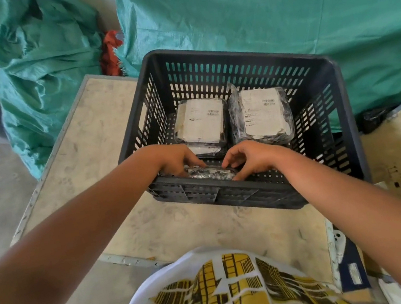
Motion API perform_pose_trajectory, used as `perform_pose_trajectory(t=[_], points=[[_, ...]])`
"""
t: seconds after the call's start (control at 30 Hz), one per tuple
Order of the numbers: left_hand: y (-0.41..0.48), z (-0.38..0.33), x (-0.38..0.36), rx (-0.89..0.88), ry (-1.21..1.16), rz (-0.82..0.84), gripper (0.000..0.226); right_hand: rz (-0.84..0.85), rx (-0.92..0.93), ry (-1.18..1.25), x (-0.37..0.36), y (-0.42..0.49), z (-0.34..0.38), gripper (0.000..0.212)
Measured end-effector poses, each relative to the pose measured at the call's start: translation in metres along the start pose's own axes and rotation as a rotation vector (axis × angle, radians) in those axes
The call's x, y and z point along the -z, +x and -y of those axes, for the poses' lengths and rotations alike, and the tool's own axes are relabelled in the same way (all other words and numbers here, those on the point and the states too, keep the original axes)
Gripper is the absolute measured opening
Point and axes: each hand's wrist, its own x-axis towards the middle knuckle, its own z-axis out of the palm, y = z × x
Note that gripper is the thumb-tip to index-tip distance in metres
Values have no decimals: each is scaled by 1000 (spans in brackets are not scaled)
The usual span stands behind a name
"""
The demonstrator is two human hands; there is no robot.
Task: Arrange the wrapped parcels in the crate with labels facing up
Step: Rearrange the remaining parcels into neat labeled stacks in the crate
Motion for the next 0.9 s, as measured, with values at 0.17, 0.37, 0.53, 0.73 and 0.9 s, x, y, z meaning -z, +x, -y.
perform_pose_trajectory(t=[0.17,0.37,0.53,0.73,0.9], points=[[3,-4,2,7,34,-151,81,-133,21,277,6,-4,-9,37],[6,-3,6,4,-29,-231,78,-113,116,-58,1,-5,11,29],[0,3,13,-57,-225,-327,64,-302,173,10,5,-8,12,20],[-11,-8,18,-186,-491,-574,72,-489,195,374,15,-19,11,22],[-13,-12,18,-191,-471,-552,89,-512,177,598,23,-21,18,21]])
